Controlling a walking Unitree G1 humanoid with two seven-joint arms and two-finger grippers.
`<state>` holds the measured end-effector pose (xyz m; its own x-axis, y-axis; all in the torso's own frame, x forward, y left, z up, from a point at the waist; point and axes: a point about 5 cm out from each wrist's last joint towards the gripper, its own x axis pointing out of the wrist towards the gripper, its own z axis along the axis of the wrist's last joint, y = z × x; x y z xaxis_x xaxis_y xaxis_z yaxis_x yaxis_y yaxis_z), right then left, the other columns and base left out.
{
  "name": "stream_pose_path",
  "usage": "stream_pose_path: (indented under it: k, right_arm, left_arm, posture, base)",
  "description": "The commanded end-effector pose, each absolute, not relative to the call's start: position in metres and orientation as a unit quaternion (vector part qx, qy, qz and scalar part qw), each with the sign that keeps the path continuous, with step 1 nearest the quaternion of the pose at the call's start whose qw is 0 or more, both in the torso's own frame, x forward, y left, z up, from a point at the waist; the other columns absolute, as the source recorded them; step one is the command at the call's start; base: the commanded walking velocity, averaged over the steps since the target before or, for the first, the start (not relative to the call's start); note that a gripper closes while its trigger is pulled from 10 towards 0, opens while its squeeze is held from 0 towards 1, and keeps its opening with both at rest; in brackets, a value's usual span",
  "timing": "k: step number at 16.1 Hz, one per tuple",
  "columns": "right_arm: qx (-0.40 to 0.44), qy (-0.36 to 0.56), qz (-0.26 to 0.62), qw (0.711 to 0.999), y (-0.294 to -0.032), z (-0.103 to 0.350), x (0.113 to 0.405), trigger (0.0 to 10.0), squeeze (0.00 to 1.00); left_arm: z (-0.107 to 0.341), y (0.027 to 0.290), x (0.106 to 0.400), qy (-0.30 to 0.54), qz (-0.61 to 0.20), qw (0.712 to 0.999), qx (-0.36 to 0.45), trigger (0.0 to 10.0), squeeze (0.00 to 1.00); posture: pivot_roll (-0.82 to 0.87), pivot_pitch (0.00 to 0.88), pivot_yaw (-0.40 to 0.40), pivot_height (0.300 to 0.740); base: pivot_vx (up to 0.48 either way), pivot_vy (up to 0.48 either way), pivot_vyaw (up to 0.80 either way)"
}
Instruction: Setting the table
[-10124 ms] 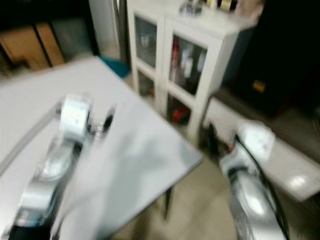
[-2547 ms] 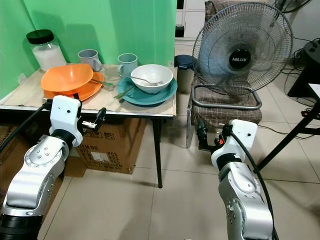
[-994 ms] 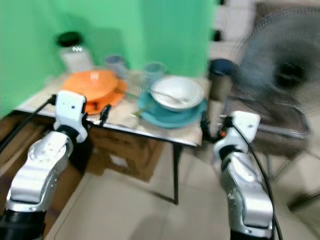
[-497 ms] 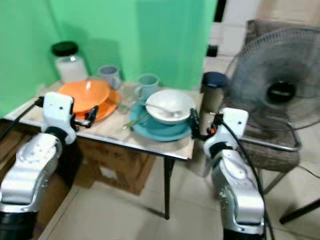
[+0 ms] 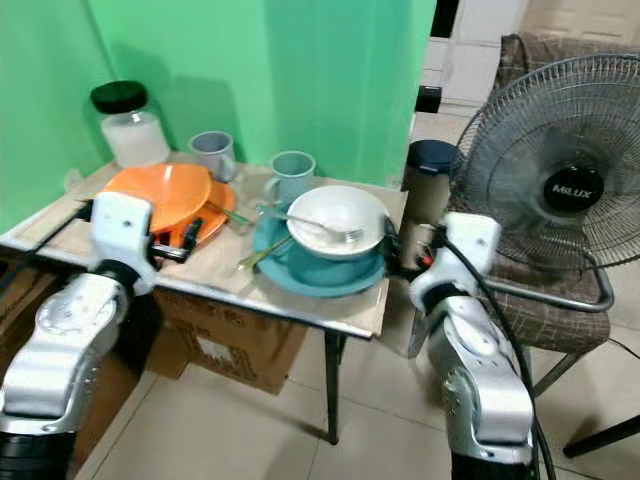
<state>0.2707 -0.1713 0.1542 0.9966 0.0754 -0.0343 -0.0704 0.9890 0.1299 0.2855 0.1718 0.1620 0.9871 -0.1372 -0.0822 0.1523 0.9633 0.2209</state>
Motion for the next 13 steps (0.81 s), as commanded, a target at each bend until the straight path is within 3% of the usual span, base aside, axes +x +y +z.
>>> stream_pose_path:
  k: [1,3,8,11,13]
  right_arm:
    - [0.052,0.021,0.026,0.998,-0.178,0.154,0.27,10.0,0.0]
    - [0.061,0.023,0.028,0.997,-0.176,0.153,0.269,10.0,0.0]
    - [0.07,0.023,-0.001,0.997,-0.189,0.153,0.261,10.0,0.0]
    - [0.079,0.01,-0.035,0.996,-0.199,0.162,0.252,10.0,0.0]
    - [0.075,0.007,-0.049,0.996,-0.204,0.165,0.242,10.0,0.0]
  left_arm:
    - [0.165,0.165,0.285,0.026,-0.085,0.989,0.116,10.0,0.0]
    - [0.165,0.163,0.285,0.027,-0.09,0.989,0.118,10.0,0.0]
    - [0.161,0.156,0.283,0.033,-0.119,0.985,0.12,10.0,0.0]
    - [0.163,0.141,0.286,0.026,-0.171,0.978,0.114,10.0,0.0]
    - [0.162,0.128,0.285,0.023,-0.225,0.968,0.11,10.0,0.0]
  posture:
    - [0.07,0.0,0.03,0.74]
    - [0.07,0.0,0.032,0.74]
    - [0.03,0.0,0.043,0.74]
    - [0.0,0.0,0.059,0.74]
    - [-0.02,0.0,0.057,0.74]
  base:
    - [0.304,0.0,0.48]
    - [0.304,0.0,0.8]
    - [0.303,0.0,0.0]
    - [0.303,0.0,-0.53]
    - [0.304,0.0,0.0]
